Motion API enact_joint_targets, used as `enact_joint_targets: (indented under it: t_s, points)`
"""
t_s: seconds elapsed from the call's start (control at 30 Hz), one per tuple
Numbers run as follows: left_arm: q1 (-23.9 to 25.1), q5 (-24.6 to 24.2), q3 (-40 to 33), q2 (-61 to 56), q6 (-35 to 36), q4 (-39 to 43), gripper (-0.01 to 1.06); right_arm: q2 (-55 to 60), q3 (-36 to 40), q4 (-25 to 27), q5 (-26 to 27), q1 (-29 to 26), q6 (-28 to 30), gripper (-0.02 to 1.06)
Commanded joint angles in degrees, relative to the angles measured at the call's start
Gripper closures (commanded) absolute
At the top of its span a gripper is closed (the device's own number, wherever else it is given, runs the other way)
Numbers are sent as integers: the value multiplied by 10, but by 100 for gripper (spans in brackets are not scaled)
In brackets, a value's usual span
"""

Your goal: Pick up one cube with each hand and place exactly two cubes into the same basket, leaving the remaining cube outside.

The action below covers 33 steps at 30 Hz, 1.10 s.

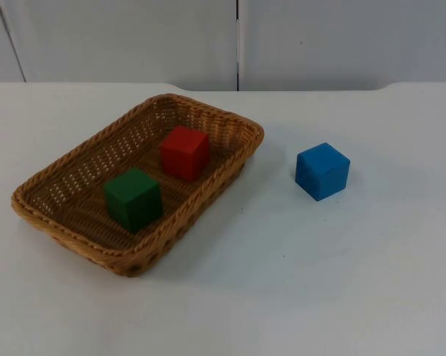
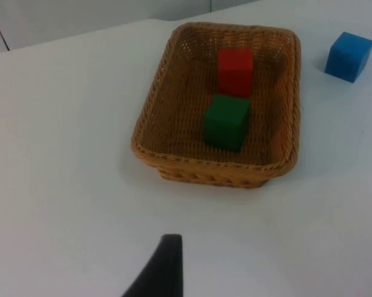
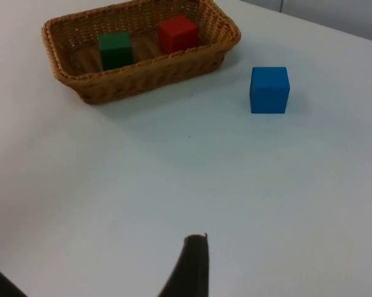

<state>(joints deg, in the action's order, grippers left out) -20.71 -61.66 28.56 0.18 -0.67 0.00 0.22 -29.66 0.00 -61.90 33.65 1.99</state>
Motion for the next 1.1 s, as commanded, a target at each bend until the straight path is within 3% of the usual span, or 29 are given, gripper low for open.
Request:
enact_joint_targets:
  t_s: [0.0, 1.07]
  points:
    - [2, 0, -3, -2, -1, 0, 8, -2, 1, 3, 1, 2, 0, 29]
    - [2, 0, -3, -2, -1, 0, 8, -2, 1, 3, 2, 2, 0, 29]
